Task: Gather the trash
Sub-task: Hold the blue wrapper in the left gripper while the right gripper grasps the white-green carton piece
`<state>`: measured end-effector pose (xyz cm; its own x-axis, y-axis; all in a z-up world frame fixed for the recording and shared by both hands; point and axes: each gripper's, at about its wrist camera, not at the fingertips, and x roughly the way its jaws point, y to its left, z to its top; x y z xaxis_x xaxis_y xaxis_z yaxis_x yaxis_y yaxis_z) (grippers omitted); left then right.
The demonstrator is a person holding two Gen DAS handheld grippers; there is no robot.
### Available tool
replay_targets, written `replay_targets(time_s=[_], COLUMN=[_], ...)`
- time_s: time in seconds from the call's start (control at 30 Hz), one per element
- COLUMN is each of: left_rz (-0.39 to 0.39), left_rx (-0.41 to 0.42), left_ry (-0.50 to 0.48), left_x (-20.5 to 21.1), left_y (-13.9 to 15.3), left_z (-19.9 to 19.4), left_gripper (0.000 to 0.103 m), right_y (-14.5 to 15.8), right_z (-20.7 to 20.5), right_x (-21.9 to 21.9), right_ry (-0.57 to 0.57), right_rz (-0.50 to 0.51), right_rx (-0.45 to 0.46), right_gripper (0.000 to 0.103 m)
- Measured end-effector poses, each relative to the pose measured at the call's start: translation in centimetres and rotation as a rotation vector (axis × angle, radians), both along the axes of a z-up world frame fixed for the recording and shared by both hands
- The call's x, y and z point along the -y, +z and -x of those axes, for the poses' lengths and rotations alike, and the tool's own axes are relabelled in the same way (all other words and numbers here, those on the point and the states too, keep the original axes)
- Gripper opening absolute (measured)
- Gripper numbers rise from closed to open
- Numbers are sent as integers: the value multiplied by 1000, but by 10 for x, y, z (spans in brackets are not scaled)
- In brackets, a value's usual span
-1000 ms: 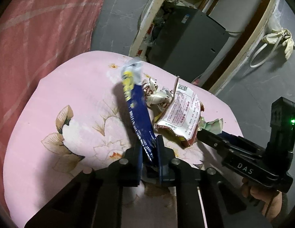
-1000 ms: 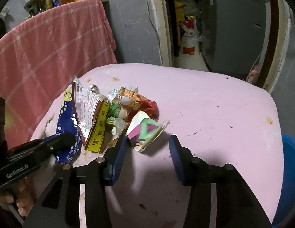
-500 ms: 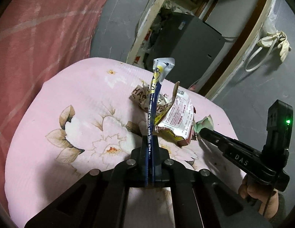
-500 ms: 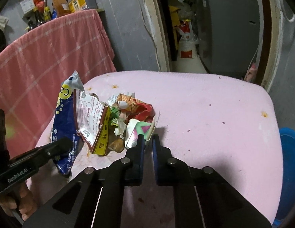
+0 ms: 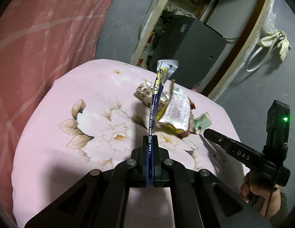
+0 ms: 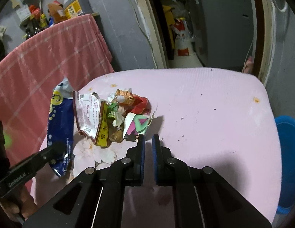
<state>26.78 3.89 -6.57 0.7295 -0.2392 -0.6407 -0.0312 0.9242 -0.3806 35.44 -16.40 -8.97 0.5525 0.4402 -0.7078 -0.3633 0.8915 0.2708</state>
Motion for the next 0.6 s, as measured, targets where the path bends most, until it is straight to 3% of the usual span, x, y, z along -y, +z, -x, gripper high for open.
replay_targets(time_s=[0.07, 0.47, 0.6], left_rz=[7, 19, 25], left_rx=[-9, -4, -5], left_ry=[17, 27, 25], left_x=[-5, -17, -20], left_y=[-2, -8, -9], left_z=[-1, -5, -6], left_gripper=[0, 0, 0], right_y=[0, -4, -6], right_z=[-1, -17, -23], right_x=[-4, -34, -36], right_ry=[11, 84, 101], right_rz=[-4, 91, 69], right_rx=[2, -1, -22], right_gripper=[30, 30, 40])
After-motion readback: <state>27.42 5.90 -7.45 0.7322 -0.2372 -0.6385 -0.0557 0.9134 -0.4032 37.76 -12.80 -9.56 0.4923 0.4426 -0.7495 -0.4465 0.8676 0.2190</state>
